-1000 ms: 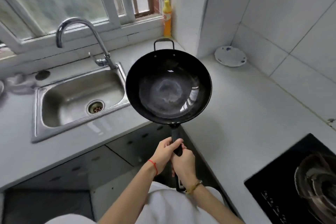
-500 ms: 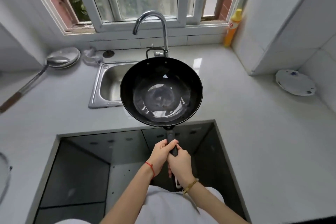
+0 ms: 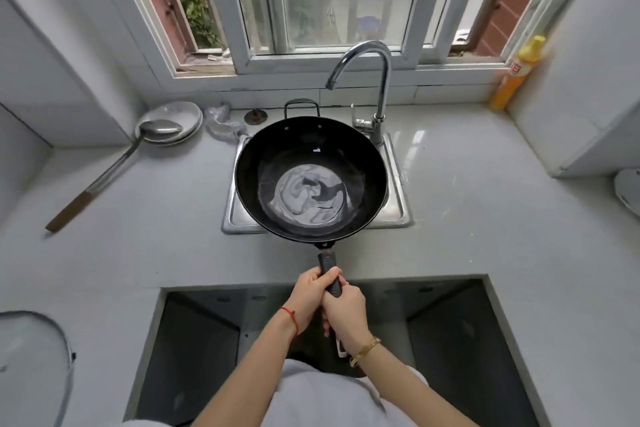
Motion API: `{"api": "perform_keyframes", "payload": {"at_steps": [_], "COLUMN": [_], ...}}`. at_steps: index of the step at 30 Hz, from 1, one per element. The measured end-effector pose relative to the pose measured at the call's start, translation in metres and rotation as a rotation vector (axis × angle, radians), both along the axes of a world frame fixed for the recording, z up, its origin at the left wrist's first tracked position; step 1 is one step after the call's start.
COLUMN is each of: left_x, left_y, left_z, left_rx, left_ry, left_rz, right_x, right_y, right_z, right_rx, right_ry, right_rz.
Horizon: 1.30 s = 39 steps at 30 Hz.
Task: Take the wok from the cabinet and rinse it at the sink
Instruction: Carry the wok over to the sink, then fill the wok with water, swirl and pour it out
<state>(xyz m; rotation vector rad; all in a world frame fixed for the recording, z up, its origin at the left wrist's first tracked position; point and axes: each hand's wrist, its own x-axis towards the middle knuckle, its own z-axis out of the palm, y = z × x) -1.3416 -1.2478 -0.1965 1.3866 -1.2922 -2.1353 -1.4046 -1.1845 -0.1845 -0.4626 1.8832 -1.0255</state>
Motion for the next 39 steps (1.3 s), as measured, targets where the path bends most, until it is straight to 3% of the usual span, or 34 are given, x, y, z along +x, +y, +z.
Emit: {"api": "perform_keyframes", "payload": {"at_steps": [16, 39], "left_x": [-0.009, -0.012], "left_y": [-0.095, -0.104], "left_z": [-0.026, -0.04], "left_rx": [0.083, 0.096], "left_ry": [-0.009, -0.089], "left_rz": [-0.083, -0.137], "right_x": [0.0, -0.017], "right_y": [-0.088, -0.096], "right_z": [-0.018, -0.042], "right_rx": [0.064, 0.136], "right_ry": [0.008, -0.121], "right_rz": [-0.043, 0.089]}}
